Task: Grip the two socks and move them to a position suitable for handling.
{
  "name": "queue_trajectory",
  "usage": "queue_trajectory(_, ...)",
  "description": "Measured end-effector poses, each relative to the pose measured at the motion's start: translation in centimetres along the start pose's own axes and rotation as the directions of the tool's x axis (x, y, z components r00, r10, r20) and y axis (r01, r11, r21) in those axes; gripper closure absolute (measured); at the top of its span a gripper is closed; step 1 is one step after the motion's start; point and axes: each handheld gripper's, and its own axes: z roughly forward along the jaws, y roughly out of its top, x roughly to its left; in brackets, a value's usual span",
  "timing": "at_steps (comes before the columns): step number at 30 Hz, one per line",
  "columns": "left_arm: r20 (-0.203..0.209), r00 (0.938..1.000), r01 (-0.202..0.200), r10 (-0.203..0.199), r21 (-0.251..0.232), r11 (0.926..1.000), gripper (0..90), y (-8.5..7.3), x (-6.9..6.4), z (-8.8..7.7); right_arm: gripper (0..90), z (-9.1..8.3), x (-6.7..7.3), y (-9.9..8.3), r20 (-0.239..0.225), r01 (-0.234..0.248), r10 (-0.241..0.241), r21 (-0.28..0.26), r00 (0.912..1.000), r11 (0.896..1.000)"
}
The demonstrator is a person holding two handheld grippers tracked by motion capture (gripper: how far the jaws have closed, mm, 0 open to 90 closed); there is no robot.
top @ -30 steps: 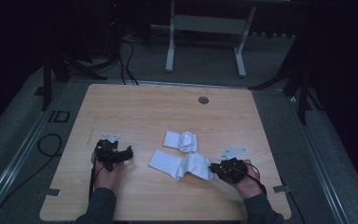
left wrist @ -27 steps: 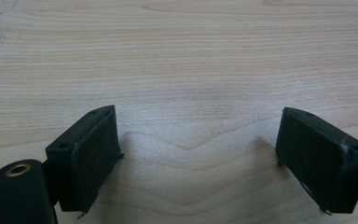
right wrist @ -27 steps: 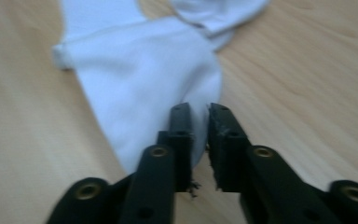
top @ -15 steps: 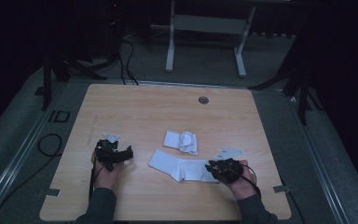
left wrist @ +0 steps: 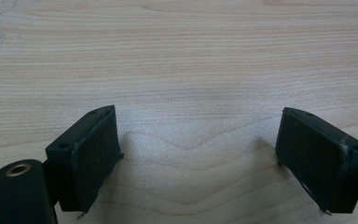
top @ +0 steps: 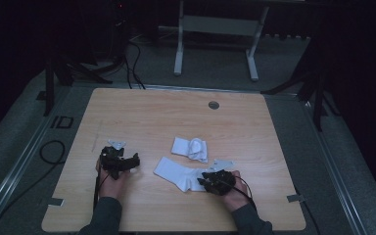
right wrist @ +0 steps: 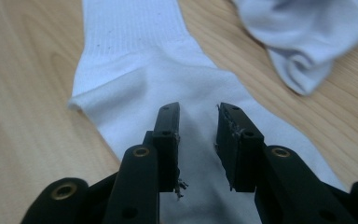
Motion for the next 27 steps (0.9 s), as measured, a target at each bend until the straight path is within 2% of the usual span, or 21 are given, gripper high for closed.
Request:
queue_trajectory(3,0.000,1.0000,-0.001,0.001,0.000,1.0000,13.3,0.0,0.0,0.0,69.6,0.1,0.5,0.0,-0.022,0.031,-0.031,-0.008,0.9993,1.000)
queue_trajectory(9,0.000,1.0000,-0.001,0.001,0.001,1.0000,13.3,0.0,0.0,0.0,70.1,0.2,1.1,0.1,-0.050,0.057,-0.057,-0.009,0.9971,0.998)
queue_trajectory(17,0.000,1.0000,-0.001,0.001,0.001,1.0000,13.3,0.0,0.0,0.0,70.9,0.0,1.8,0.4,-0.078,0.110,-0.108,0.021,0.9911,0.994)
queue_trajectory(21,0.000,1.0000,0.000,0.000,0.000,1.0000,13.3,0.0,0.0,0.0,68.4,-0.7,1.2,1.3,-0.051,0.090,-0.090,-0.005,0.9946,0.996)
queue_trajectory(23,0.000,1.0000,-0.001,0.001,0.001,1.0000,13.3,0.0,0.0,0.0,67.5,-1.0,0.6,2.0,-0.022,0.079,-0.079,-0.013,0.9966,0.997)
queue_trajectory(27,0.000,1.0000,-0.001,0.001,0.000,1.0000,13.3,0.0,0.0,0.0,67.0,-1.3,-1.0,3.8,0.051,0.027,-0.025,-0.039,0.9984,0.999)
